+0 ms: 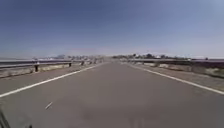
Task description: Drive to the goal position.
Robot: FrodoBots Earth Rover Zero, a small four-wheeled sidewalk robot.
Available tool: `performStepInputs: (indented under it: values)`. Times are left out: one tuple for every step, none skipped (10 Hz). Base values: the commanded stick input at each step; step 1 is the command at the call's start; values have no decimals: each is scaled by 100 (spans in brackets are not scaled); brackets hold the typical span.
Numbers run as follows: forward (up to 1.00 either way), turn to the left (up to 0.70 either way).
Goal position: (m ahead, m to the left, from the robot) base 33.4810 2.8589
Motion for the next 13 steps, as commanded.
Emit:
performStepInputs:
  values:
    - [100, 0]
    - [100, 0]
    - [100, 0]
    - [100, 0]
    - [100, 0]
    - [100, 0]
    - [100, 0]
    - [100, 0]
    - [100, 0]
    - [100, 0]
    - [100, 0]
    - [100, 0]
    - [100, 0]
